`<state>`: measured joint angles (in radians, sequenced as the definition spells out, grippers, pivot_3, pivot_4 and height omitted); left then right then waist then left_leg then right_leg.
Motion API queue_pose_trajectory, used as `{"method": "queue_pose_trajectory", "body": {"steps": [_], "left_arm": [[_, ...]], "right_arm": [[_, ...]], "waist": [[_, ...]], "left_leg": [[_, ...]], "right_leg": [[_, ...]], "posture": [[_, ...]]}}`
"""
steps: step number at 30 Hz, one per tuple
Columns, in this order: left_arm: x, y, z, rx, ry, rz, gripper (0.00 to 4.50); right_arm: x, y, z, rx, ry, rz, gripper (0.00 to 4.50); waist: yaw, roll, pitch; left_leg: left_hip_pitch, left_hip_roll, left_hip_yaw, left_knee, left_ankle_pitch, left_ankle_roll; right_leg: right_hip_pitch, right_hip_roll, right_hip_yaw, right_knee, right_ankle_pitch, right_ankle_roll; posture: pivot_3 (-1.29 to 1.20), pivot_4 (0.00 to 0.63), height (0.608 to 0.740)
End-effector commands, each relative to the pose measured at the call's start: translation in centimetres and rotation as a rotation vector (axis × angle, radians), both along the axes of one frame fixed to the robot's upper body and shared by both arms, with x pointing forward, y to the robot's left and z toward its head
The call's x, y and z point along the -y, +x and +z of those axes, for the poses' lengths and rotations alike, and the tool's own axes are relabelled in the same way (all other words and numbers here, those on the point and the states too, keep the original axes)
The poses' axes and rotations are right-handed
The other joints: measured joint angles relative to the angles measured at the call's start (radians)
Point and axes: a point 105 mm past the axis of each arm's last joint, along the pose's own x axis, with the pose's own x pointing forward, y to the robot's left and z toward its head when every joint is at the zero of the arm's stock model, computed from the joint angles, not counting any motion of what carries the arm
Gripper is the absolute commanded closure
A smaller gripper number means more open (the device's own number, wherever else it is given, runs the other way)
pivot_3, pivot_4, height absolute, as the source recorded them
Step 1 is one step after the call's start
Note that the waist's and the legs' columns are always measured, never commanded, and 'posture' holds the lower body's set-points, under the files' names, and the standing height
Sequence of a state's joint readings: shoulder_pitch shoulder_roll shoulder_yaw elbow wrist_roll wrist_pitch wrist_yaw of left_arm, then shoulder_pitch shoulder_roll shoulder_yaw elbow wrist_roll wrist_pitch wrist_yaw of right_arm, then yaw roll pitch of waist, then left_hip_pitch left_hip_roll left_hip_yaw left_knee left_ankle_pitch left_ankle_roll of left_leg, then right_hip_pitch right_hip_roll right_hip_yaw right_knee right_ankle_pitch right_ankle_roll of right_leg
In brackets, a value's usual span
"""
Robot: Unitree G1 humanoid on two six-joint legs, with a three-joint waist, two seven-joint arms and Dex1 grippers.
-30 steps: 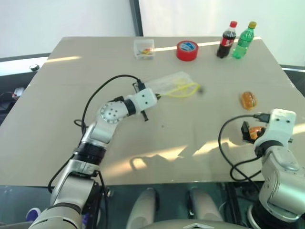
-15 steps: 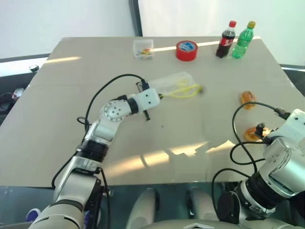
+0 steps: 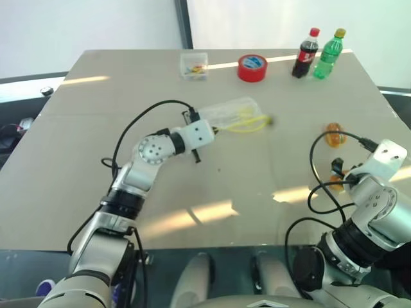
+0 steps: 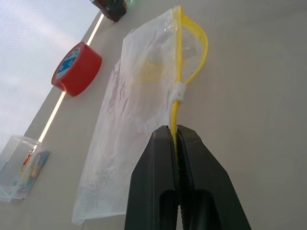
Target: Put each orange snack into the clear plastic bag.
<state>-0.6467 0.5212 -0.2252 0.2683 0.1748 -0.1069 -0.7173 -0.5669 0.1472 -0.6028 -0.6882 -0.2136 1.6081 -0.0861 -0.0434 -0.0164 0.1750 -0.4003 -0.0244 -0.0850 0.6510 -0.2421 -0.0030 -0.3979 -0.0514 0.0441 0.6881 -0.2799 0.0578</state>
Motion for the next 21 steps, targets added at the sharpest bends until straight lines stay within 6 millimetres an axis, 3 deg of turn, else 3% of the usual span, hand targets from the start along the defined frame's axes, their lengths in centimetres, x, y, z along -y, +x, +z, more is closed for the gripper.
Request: {"method": "queue_pose_trajectory", "body": {"steps": [1,3,6,12,16,19,21], "left_arm": [[0.1,-0.3,1.3,0.052,-0.003,-0.006,4.50],[0.0,-0.4,1.3,0.052,-0.002,-0.004,4.50],[0.1,-0.4,1.3,0.052,-0.001,-0.003,4.50],[0.1,-0.4,1.3,0.054,-0.004,-0.001,4.50],[0.3,-0.4,1.3,0.055,-0.010,-0.003,4.50],[0.3,-0.4,1.4,0.056,-0.021,-0.001,4.50],[0.3,-0.4,1.4,0.057,-0.022,0.000,4.50]], "right_arm": [[-5.6,1.4,-0.3,0.019,0.147,0.143,0.01],[-5.8,1.5,-0.4,0.012,0.150,0.147,0.01],[-5.9,1.4,-0.6,0.008,0.152,0.156,0.80],[-6.2,1.8,0.5,0.051,0.041,0.260,3.35],[-8.2,2.7,3.5,0.213,-0.085,0.469,3.35],[-10.5,3.2,5.8,0.365,-0.155,0.656,3.35],[-12.9,3.2,6.3,0.418,-0.215,0.846,3.35]], "waist": [[-0.001,0.000,0.000],[-0.001,0.000,0.000],[-0.001,0.000,0.000],[-0.002,0.000,0.000],[-0.001,0.000,0.000],[0.001,0.000,0.000],[0.002,0.000,0.000]], "left_leg": [[0.000,0.000,0.000,0.000,0.000,0.000],[0.000,0.000,0.000,0.000,0.000,0.000],[0.000,0.000,0.000,0.000,0.000,0.000],[0.000,0.000,0.000,0.000,0.000,0.000],[0.000,0.001,0.000,0.000,0.000,0.000],[0.000,0.000,0.000,0.000,0.000,0.000],[0.000,0.000,-0.001,0.000,0.000,0.000]], "right_leg": [[0.000,0.000,0.000,0.000,0.000,0.000],[0.000,0.000,0.000,0.000,0.000,0.000],[0.000,0.000,0.000,0.000,0.000,0.000],[0.000,0.001,0.000,0.000,0.000,0.000],[0.000,0.001,0.000,0.000,0.000,0.000],[0.000,0.000,0.000,-0.001,0.000,0.000],[0.001,0.000,-0.001,-0.002,0.000,0.000]], "posture": [[0.00,0.150,0.740],[0.00,0.150,0.740],[0.00,0.150,0.740],[0.00,0.150,0.740],[0.00,0.150,0.740],[0.00,0.150,0.740],[0.00,0.150,0.740]]}}
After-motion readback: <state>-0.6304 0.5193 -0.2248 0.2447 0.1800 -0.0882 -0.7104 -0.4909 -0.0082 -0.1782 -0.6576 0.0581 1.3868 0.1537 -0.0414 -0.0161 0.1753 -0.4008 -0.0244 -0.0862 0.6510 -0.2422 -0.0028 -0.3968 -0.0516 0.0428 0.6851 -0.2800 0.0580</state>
